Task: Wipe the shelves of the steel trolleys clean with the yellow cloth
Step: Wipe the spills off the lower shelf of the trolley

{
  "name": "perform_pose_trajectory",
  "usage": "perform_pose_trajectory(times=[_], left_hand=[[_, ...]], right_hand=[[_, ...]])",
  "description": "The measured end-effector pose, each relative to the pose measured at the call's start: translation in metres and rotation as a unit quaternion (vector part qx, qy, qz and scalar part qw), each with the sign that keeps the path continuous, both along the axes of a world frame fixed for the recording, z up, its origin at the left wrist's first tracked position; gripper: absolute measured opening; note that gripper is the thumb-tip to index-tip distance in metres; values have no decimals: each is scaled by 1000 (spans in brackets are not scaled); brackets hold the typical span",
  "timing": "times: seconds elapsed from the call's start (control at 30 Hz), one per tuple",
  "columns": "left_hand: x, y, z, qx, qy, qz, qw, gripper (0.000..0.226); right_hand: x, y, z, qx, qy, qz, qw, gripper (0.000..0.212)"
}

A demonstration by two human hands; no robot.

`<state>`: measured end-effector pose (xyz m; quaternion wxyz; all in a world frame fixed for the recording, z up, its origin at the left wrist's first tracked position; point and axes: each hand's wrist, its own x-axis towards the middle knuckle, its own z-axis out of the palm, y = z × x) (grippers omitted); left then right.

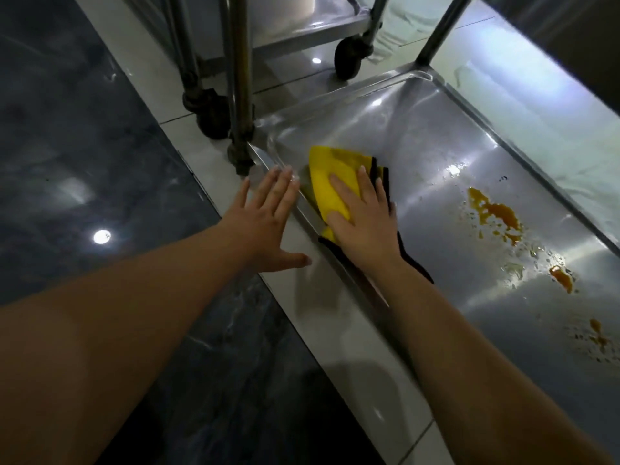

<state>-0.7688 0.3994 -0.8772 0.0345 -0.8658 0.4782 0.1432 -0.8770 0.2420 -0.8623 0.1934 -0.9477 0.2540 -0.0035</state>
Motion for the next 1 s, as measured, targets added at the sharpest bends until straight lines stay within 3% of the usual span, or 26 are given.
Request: perform_pose_trajectory(times=[0.2, 0.43, 0.6, 0.67, 0.83, 1.0], left_hand=[[-4, 7, -3, -37, 48, -18, 998, 120], [-3, 6, -5, -50, 93, -13, 994, 121], [-1, 7, -4, -56, 115, -5, 992, 117], [0, 7, -4, -60, 124, -3, 991, 115], [1, 9, 0, -61, 110, 10, 992, 98], [-25, -16, 14, -193, 40, 65, 978, 70]], right_hand=[[-69, 22, 4, -1, -11, -58, 998, 64], [59, 7, 0, 6, -4, -112, 994, 58], [115, -13, -2, 17, 13, -78, 997, 61], [100, -23, -2, 17, 13, -86, 996, 62], [21, -44, 0, 19, 26, -221, 975, 62], [-78, -36, 1, -14, 28, -327, 945, 61]])
